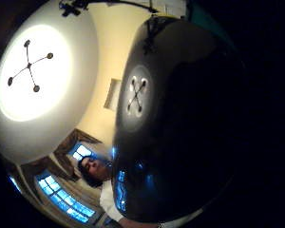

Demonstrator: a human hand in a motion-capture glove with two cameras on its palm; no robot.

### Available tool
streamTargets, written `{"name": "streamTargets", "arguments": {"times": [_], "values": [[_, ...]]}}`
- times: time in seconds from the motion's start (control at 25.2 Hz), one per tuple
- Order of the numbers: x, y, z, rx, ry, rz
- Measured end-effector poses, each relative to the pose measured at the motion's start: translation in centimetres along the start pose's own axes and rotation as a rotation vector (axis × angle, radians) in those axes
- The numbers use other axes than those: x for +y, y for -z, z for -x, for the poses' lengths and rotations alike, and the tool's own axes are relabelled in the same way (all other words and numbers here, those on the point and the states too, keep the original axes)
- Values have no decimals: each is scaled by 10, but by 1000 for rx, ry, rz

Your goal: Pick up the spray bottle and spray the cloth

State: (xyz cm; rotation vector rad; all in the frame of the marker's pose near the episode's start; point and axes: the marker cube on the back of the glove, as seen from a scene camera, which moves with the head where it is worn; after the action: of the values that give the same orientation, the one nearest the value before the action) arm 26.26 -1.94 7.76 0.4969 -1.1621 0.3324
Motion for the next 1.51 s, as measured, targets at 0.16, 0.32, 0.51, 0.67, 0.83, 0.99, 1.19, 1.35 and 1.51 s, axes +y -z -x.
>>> {"name": "streamTargets", "arguments": {"times": [0.16, 0.32, 0.51, 0.67, 0.83, 0.99, 1.19, 1.35, 1.51], "values": [[-1, -7, 70, -71, 57, 117], [-5, -23, 135, -155, 58, 199], [-14, -53, 174, -177, 21, 340], [-23, -87, 175, -141, -137, 453], [-28, -119, 154, -41, -342, 526], [-23, -143, 120, 20, -520, 555], [-5, -167, 72, 43, -747, 614], [11, -182, 36, 63, -894, 655], [33, -195, 0, 96, -1028, 704]]}}
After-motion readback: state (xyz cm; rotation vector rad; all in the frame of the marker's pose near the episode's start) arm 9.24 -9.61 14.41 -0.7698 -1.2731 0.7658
